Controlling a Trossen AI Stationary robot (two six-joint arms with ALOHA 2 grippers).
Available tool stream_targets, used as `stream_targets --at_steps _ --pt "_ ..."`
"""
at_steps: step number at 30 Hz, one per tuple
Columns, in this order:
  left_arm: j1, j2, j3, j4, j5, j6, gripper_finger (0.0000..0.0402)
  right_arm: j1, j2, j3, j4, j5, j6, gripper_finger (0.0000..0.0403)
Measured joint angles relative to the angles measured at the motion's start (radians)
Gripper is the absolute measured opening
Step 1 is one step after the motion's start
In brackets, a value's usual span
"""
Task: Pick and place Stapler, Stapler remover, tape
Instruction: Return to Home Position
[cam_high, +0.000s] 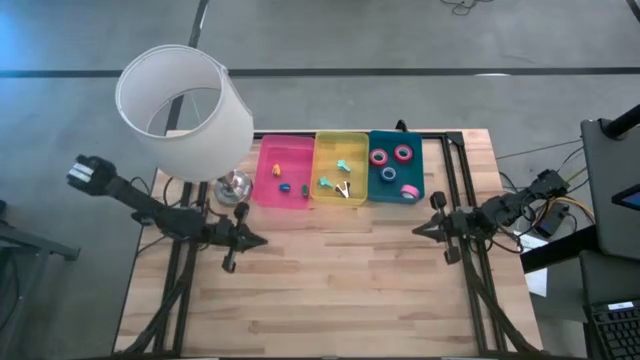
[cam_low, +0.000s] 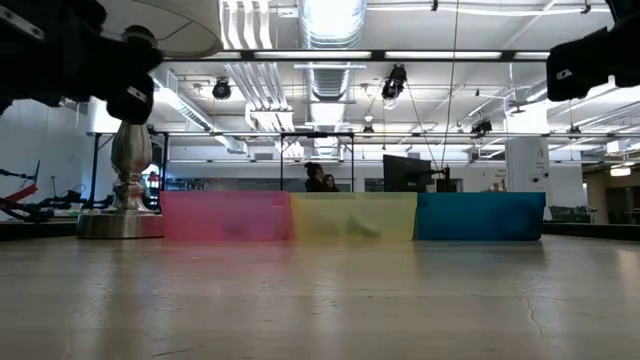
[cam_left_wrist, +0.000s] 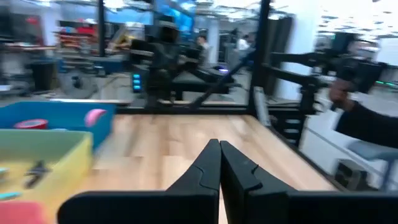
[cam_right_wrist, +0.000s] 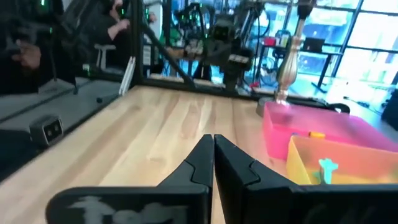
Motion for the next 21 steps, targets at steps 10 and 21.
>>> stream_targets --at_steps 10,21 --pt "0.246 -0.112 -0.008 -0.163 0.154 -0.052 0.0001 -0.001 -0.021 -0.004 -0.044 0.008 -0.039 0.0008" --pt "0.263 -0.438 -0.008 -0.540 0.144 -0.041 0.0007 -0.002 -0.079 -0.012 -0.135 0.027 0.014 0.0008"
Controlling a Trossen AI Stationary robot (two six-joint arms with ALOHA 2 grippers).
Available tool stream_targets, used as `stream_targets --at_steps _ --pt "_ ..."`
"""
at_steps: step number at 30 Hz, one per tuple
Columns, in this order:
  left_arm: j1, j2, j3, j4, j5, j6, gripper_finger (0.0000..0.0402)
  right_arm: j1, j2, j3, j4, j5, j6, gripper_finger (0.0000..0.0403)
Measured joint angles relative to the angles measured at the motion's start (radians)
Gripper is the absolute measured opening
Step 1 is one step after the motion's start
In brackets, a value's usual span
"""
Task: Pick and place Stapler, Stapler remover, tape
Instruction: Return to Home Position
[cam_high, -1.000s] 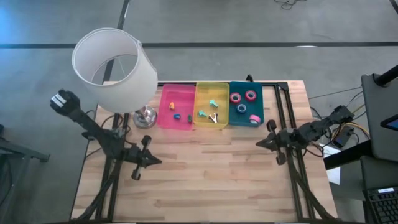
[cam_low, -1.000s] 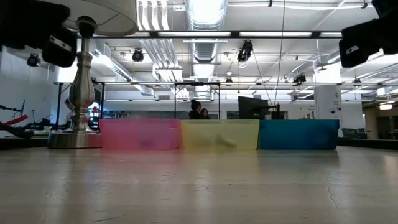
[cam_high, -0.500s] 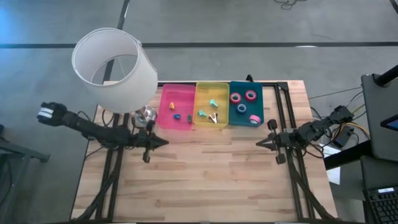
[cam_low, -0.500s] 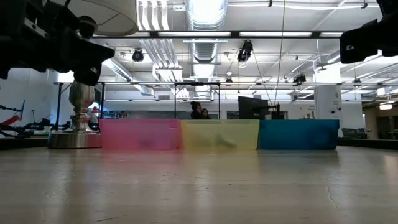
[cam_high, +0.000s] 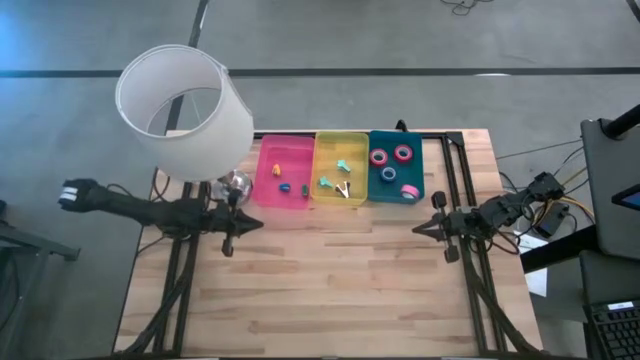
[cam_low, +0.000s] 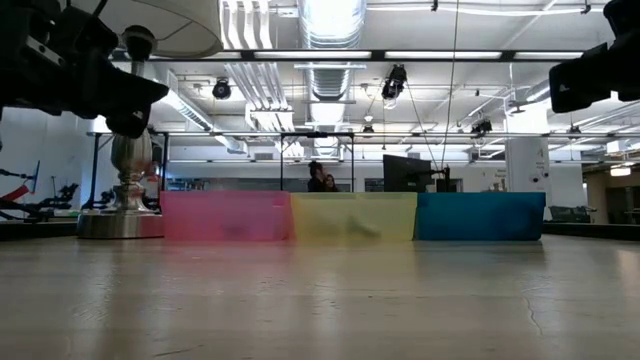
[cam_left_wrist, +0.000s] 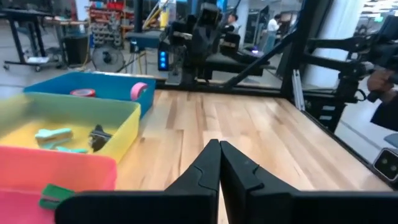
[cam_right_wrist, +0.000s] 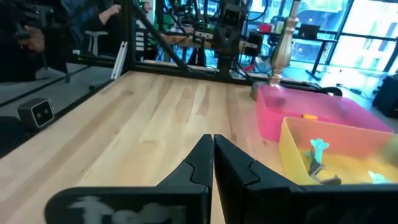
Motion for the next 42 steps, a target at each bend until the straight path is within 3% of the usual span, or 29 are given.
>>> stream_targets --at_steps 10,16,20,26,34,42 --pt "0.000 -0.323 0.000 -0.331 -0.006 0.015 0.0009 0.000 0.000 -0.012 -0.001 -0.001 0.032 0.0008" --pt "0.000 -0.426 -0.001 -0.400 -0.006 0.058 0.0004 -0.001 0.000 -0.020 0.002 -0.001 0.045 0.0008" --pt "0.001 -0.437 -0.001 -0.402 -0.017 0.113 0.0003 -0.001 0.002 -0.020 0.003 -0.002 0.072 0.0008" --pt "0.001 -0.406 -0.001 -0.405 -0.023 0.071 0.0017 -0.001 0.003 -0.022 0.019 -0.016 0.064 0.0008" --pt "0.002 -0.373 -0.001 -0.393 -0.024 0.068 0.0016 0.000 0.014 -0.076 0.199 -0.247 -0.081 0.0008" --pt "0.002 -0.371 -0.001 -0.385 -0.031 0.068 0.0020 0.000 0.017 -0.081 0.208 -0.264 -0.090 0.0008"
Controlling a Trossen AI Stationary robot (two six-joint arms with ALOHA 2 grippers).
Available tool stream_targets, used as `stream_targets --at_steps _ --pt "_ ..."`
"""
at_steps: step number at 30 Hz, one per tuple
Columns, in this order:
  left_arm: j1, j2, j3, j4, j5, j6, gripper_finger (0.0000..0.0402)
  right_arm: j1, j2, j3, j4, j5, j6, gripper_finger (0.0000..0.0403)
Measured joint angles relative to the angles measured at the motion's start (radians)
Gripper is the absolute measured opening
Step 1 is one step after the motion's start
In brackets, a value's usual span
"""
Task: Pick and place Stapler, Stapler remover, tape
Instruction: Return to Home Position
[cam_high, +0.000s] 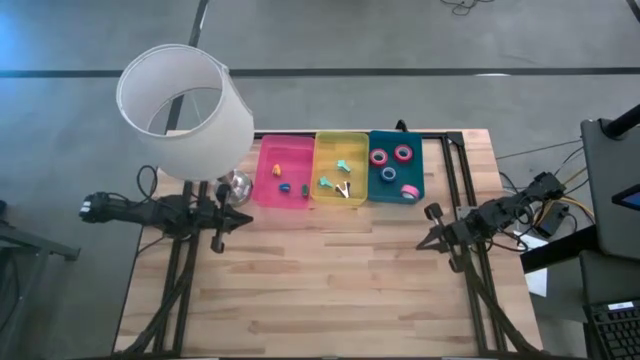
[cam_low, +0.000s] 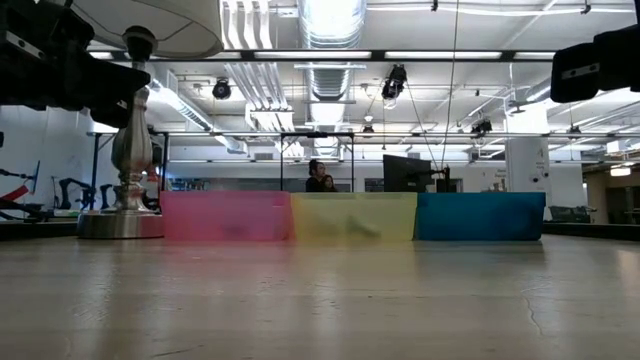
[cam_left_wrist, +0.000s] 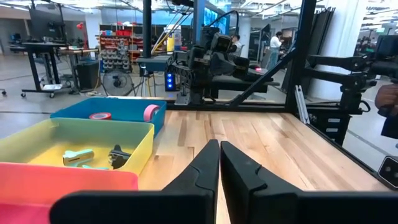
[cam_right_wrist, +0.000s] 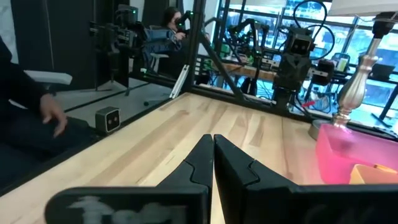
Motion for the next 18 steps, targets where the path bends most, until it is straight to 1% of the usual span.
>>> stream_targets --at_steps 3,7,18 --pt "0.000 0.000 0.000 0.001 0.000 0.000 0.0019 0.000 0.000 -0.001 0.004 -0.002 0.004 0.0008" --pt "0.000 0.000 0.000 0.002 0.000 0.000 0.0019 0.000 0.011 -0.001 0.006 -0.003 -0.032 0.0008" --pt "0.000 0.000 0.000 0.002 0.004 0.000 0.0020 0.000 0.025 -0.002 0.005 -0.003 -0.028 0.0008"
